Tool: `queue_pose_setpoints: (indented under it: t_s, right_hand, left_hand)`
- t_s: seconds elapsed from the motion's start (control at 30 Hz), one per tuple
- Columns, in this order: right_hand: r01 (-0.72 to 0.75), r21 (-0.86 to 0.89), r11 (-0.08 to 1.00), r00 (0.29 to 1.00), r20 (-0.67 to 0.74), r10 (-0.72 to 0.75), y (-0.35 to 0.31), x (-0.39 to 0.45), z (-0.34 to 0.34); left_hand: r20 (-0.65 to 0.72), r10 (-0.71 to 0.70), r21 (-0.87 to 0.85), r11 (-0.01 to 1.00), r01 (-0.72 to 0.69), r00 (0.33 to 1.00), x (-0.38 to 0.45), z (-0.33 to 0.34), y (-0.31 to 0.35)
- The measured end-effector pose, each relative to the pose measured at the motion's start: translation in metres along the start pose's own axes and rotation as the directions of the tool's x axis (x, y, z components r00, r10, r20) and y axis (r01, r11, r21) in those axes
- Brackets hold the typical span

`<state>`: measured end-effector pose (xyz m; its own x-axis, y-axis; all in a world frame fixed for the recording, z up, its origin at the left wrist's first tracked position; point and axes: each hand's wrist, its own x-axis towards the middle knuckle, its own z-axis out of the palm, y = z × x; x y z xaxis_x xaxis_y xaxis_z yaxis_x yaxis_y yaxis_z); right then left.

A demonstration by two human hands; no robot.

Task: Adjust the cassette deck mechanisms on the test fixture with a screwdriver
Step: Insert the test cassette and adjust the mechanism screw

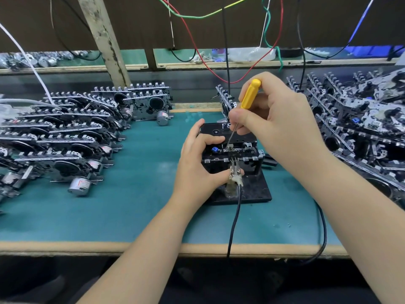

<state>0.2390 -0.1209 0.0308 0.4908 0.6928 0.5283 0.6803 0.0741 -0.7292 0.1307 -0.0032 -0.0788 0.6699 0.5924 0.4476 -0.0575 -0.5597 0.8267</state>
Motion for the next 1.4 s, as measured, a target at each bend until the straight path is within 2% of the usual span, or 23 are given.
queue_pose_setpoints:
  t_s: [0.9,1.13,1.27,1.4]
  right_hand:
    - [0.022,0.003,1.0,1.0,-0.012,-0.022,0.0027,-0.0011,0.0007]
    - [0.065,-0.04,0.997,0.996,-0.055,-0.067,0.0033,-0.0006,0.0068]
    - [0.106,-0.059,0.993,0.994,-0.014,-0.107,0.0027,-0.0004,0.0062]
    - [0.046,-0.049,0.998,0.998,0.048,-0.043,0.0035,0.0039,-0.0019]
  left_hand:
    - [0.005,0.009,0.03,1.0,-0.009,1.0,0.0004,-0.0006,-0.0017]
    - [-0.007,0.023,0.02,1.0,-0.022,1.0,0.0004,-0.0003,-0.0001]
    - [-0.011,0.024,0.016,1.0,-0.024,1.0,0.0004,-0.0007,0.0019]
    - [-0.014,0.023,0.017,1.0,-0.022,1.0,-0.0002,-0.0004,0.0012]
